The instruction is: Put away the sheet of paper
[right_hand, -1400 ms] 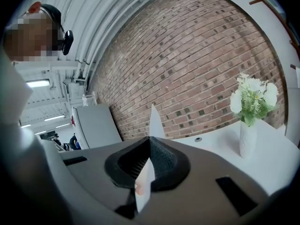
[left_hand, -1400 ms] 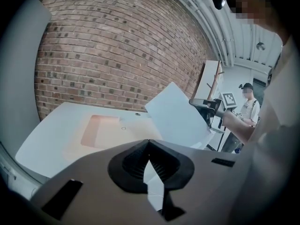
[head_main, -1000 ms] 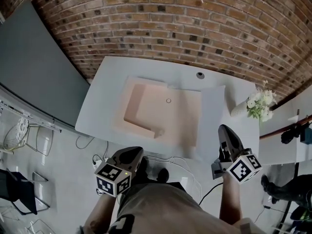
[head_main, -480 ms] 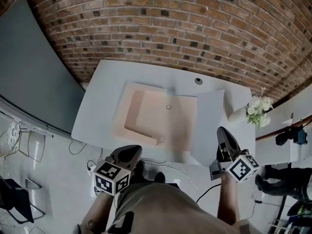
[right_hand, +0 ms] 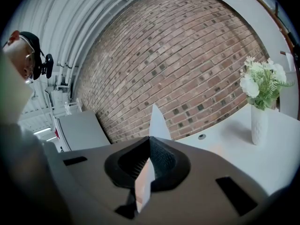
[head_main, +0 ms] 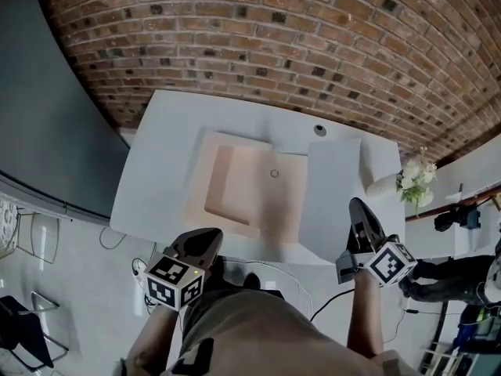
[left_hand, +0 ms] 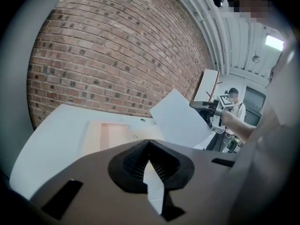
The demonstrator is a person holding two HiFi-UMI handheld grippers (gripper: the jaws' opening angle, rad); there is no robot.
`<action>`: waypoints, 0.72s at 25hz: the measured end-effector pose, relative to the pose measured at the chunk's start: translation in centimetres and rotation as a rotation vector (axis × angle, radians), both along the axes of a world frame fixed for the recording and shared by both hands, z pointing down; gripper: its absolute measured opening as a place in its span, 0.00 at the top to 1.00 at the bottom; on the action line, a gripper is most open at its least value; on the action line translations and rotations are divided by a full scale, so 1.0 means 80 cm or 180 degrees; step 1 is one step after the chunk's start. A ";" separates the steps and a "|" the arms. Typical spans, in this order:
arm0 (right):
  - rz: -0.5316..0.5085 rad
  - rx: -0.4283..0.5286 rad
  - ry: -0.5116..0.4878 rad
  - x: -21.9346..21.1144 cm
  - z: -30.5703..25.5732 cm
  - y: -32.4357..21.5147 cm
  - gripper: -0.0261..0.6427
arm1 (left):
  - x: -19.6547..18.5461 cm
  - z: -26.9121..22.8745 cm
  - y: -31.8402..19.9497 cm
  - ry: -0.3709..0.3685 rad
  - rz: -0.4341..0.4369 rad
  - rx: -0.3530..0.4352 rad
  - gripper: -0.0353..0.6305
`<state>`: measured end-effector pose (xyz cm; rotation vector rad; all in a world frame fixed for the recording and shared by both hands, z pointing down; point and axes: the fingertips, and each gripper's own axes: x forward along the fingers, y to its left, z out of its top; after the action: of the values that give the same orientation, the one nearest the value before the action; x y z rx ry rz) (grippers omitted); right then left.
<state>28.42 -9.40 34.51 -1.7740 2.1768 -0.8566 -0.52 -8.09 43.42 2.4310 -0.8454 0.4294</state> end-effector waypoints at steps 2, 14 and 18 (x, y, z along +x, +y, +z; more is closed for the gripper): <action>0.0030 -0.0017 0.0005 -0.007 -0.001 -0.006 0.93 | -0.008 0.004 -0.007 0.0030 0.0020 -0.0013 0.93; 0.0313 -0.0108 0.0147 -0.026 -0.003 -0.017 0.93 | -0.055 0.021 -0.039 0.0106 0.0177 -0.0068 0.93; 0.0364 -0.0159 0.0051 -0.024 0.009 -0.023 0.93 | -0.060 0.025 -0.043 0.0076 0.0204 -0.0092 0.93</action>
<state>26.50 -11.20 35.20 -1.9143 2.0575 -0.8803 -5.32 -11.54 45.41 2.4369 -0.7480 0.4327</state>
